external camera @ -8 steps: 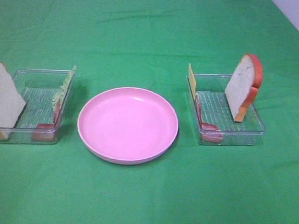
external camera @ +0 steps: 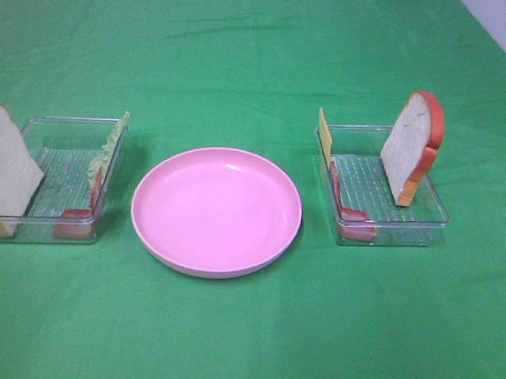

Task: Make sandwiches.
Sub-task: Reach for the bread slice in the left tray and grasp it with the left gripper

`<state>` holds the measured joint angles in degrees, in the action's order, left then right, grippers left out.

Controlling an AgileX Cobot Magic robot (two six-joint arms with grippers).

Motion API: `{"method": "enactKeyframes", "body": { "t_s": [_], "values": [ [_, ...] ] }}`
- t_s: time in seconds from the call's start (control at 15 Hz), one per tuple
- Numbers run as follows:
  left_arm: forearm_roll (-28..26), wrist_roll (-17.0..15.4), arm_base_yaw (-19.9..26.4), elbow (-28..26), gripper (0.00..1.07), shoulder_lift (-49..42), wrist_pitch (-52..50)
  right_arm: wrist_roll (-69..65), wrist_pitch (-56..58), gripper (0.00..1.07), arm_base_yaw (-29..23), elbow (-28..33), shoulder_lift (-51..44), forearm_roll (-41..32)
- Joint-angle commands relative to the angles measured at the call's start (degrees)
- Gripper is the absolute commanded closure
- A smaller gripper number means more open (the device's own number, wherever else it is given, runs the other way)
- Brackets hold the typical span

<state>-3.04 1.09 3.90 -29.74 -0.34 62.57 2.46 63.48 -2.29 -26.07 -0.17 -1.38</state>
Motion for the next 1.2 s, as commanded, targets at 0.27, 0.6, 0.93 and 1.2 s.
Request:
{"method": "enactKeyframes", "body": {
  "t_s": [0.27, 0.6, 0.93, 1.2],
  "values": [
    [2.7, 2.6, -0.2, -3.0, 0.09, 5.4, 0.0, 0.1, -0.3, 0.26, 0.2, 0.1, -1.8, -0.1],
    [2.7, 2.8, -0.2, -21.9, 0.09, 38.8, 12.1, 0.1, -0.3, 0.26, 0.2, 0.1, -1.8, -0.1],
    [2.4, 2.7, -0.2, -38.7, 0.09, 68.1, 12.9, 0.1, -0.3, 0.26, 0.2, 0.1, -1.8, -0.1],
    [1.8, 5.5, -0.2, -49.3, 0.09, 86.2, 12.9, 0.1, -0.3, 0.26, 0.2, 0.1, -1.8, -0.1]
  ]
}}
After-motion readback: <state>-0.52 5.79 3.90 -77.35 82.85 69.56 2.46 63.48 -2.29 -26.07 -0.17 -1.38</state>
